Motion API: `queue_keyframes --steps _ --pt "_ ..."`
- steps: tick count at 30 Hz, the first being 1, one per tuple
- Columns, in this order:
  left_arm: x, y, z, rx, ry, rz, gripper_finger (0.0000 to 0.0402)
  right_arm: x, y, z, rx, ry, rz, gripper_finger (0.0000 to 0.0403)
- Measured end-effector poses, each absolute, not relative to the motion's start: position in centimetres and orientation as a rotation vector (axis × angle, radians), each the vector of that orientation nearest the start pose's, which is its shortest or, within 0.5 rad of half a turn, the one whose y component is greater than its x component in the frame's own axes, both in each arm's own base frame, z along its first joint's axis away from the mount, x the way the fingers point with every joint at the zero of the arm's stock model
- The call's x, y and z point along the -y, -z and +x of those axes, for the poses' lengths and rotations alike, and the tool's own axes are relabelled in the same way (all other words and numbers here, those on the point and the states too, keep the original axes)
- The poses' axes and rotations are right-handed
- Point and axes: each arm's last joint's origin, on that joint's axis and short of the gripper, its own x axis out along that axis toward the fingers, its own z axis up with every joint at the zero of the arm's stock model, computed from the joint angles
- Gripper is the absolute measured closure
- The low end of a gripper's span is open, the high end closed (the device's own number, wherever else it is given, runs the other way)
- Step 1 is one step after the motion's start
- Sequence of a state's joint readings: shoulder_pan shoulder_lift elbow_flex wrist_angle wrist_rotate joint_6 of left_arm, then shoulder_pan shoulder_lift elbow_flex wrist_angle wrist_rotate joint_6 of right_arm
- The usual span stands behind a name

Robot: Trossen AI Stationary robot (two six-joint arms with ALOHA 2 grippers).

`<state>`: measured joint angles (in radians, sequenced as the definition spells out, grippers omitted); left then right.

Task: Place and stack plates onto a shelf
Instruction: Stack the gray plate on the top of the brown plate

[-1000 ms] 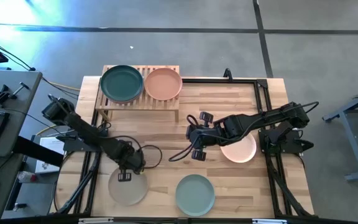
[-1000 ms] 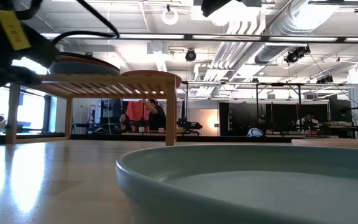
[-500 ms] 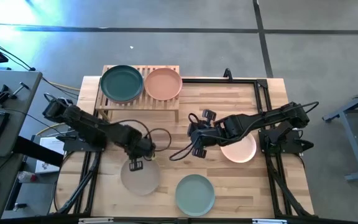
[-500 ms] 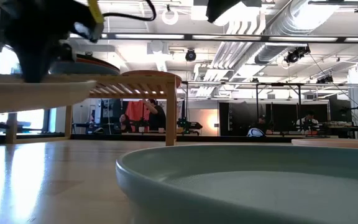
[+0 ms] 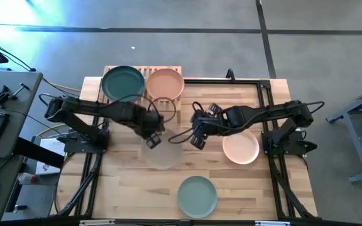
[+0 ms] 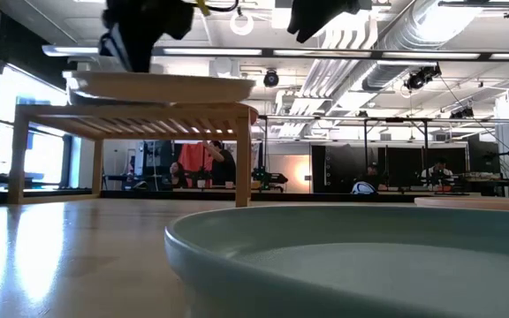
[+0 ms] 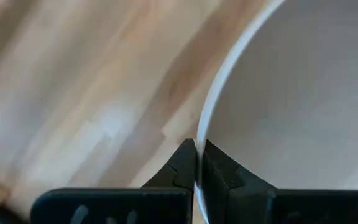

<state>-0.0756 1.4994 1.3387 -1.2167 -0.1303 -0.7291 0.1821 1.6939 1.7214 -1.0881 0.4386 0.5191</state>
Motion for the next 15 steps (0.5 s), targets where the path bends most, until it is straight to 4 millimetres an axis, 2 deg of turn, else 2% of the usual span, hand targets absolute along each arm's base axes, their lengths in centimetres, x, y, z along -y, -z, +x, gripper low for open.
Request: queue_keyframes --steps 6,15 --pt "-0.4 -30.8 27.8 -1.182 -0.565 -0.482 0.0401 -3.7 -35.0 34.2 -0.914 0.469 0.238 0.0265" --pt "-2.7 -31.7 28.9 -1.025 -0.587 -0.491 0.0401 -2.2 -35.1 34.5 -0.874 0.545 0.343 0.0265"
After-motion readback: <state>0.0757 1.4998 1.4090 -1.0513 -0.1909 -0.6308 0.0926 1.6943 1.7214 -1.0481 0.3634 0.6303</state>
